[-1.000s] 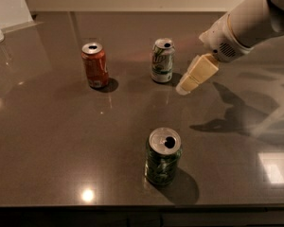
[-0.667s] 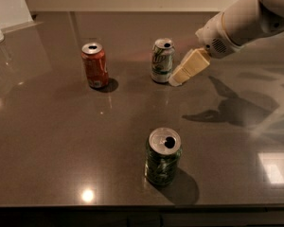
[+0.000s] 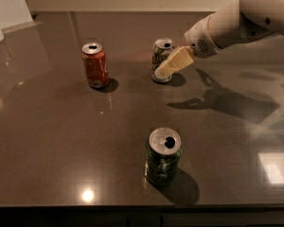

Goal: Move 7up can near green can

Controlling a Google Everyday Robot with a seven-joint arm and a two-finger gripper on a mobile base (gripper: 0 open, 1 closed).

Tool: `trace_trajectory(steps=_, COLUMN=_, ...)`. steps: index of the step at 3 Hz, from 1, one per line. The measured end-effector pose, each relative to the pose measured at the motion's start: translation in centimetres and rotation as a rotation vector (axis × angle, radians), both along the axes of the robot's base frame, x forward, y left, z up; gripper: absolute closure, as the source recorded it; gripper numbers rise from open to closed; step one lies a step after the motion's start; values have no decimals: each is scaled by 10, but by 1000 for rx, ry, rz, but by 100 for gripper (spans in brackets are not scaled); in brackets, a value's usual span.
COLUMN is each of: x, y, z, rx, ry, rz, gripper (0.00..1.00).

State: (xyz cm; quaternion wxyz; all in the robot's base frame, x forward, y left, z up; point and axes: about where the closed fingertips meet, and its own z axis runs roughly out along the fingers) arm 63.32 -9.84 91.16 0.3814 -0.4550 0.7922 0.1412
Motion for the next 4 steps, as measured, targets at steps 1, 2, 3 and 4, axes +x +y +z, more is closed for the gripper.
trace_trajectory(steps=1, x=16, y=12, z=-6, rx=50, ry=-4, rz=-9, gripper=19)
trace_trajectory(steps=2, x=23, y=19, z=-8, rx=89, ry=-9, rz=-13, gripper=41)
trace_trajectory(steps=3, x=26, y=23, z=-6, rx=122, ry=-17, rz=-9, gripper=64)
trace_trajectory(steps=4, x=19, y=29, z=5, rx=150, ry=-20, rz=28, gripper=88)
